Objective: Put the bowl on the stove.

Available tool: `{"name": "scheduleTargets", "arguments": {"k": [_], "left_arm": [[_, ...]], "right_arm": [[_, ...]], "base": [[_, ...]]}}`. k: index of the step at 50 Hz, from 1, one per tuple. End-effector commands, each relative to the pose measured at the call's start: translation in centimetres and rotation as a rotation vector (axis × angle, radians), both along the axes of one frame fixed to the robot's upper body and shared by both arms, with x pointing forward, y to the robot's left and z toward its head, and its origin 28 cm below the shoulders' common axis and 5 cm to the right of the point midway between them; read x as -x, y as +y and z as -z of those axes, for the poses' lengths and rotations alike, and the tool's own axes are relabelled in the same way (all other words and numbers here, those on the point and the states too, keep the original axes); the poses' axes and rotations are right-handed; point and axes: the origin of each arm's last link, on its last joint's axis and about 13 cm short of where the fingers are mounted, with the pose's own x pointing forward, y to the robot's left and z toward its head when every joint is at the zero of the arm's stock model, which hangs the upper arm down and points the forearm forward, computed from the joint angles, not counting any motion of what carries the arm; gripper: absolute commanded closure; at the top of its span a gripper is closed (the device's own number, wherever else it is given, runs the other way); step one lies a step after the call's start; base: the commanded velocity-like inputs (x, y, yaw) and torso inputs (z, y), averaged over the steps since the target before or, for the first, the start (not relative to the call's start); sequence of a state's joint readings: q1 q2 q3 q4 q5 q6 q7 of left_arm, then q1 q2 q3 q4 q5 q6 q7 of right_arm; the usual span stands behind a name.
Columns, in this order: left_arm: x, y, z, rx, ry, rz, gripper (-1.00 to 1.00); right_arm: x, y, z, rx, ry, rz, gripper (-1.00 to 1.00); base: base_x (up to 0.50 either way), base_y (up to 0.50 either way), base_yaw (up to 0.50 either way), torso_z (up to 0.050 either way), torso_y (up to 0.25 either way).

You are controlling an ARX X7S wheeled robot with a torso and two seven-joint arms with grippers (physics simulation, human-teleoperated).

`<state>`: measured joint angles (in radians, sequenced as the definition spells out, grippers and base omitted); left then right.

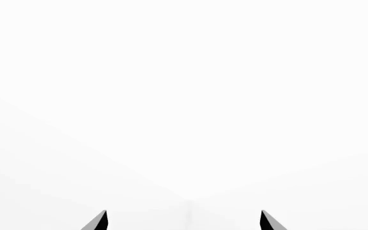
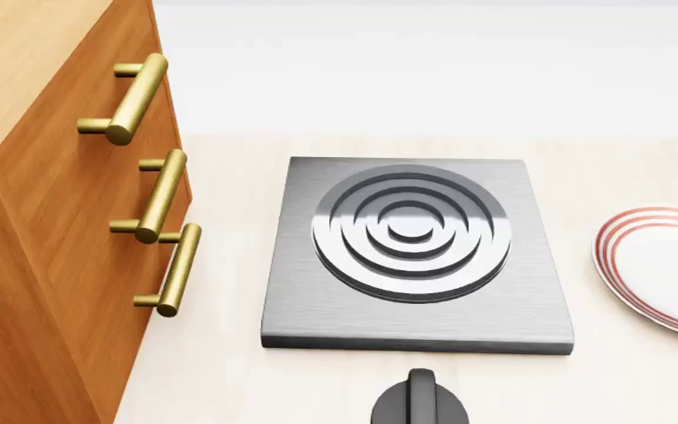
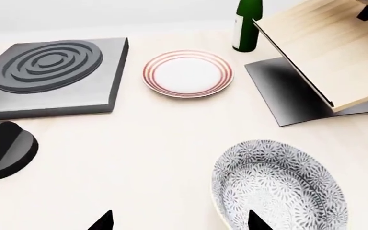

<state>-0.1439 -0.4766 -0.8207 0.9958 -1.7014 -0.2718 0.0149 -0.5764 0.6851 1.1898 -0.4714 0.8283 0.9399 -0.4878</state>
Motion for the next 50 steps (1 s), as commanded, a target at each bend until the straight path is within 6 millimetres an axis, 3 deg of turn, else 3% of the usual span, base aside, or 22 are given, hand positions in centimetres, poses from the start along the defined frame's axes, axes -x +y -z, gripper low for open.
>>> {"name": "scheduleTargets", "arguments": {"k": [1,12,23,50], "left_arm": [[0.1,0.2,0.1,0.008,-0.026,-0.027,-1.00],[0.1,0.2,0.2,0.003,-0.024,-0.028,-1.00],[0.1,0.3,0.2,0.004,-0.024,-0.030,-1.00],[0.2,0.2,0.2,-0.003,-0.030,-0.023,-1.00]], "right_arm": [[0.1,-0.4,0.4,0.027,0.010,0.053,-1.00],[-2.6,-0.4,2.0,0.043,0.024,0.090,-1.00],[-5.2,-0.4,2.3,0.061,0.056,0.095,-1.00],[-7.3,-1.0,4.6,0.050,0.098,0.213,-1.00]], "base": [[0.00,0.00,0.00,0.000,0.000],[0.00,0.00,0.00,0.000,0.000],[0.00,0.00,0.00,0.000,0.000],[0.00,0.00,0.00,0.000,0.000]]}}
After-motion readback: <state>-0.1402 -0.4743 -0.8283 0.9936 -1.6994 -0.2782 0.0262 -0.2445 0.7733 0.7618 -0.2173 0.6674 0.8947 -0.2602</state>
